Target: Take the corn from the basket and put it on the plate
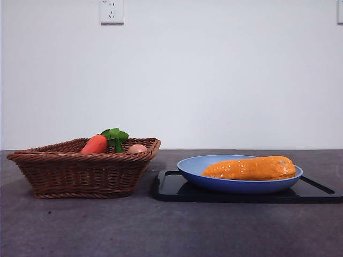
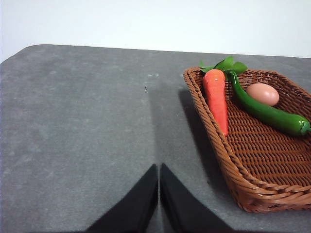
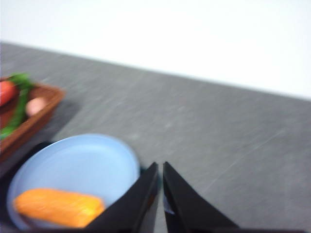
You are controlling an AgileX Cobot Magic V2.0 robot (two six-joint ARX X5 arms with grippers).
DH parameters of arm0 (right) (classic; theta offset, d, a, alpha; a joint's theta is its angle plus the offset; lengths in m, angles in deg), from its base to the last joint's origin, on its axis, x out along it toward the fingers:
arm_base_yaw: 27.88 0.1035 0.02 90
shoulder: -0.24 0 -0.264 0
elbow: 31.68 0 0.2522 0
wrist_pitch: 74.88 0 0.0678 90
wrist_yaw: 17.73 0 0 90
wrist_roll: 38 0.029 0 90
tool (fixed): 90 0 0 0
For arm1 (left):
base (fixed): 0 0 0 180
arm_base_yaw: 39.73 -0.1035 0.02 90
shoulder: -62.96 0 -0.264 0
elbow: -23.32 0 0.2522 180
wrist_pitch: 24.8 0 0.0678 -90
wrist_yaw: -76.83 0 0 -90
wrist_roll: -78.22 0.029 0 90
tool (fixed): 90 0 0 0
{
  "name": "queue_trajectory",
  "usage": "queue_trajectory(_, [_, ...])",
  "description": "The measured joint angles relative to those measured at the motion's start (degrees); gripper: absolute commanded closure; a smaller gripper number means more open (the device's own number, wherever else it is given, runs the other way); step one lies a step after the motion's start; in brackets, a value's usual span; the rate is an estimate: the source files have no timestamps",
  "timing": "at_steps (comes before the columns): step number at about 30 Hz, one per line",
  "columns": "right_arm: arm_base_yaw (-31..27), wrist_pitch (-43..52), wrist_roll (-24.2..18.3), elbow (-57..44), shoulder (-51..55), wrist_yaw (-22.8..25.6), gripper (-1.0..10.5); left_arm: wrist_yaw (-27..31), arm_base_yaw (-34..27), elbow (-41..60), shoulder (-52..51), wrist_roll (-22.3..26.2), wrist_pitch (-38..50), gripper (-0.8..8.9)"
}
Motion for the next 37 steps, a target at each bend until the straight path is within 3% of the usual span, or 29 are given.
queue_trajectory(4, [0.0,8.0,0.0,-8.4,6.4,2.7,9.4,0.0,0.0,0.0,0.0,0.0,0.0,8.06])
queue_trajectory(13, [0.0,18.2,0.0,-23.0,16.3,2.9,9.4,0.0,0.0,0.0,0.0,0.0,0.0,8.06])
queue_trajectory(23, [0.0,18.8,0.7,-30.6,22.1,4.3,9.4,0.0,0.0,0.0,0.0,0.0,0.0,8.06])
queue_trajectory(37, [0.0,13.1,2.4,-32.2,22.2,5.7,9.4,0.0,0.0,0.0,0.0,0.0,0.0,8.06])
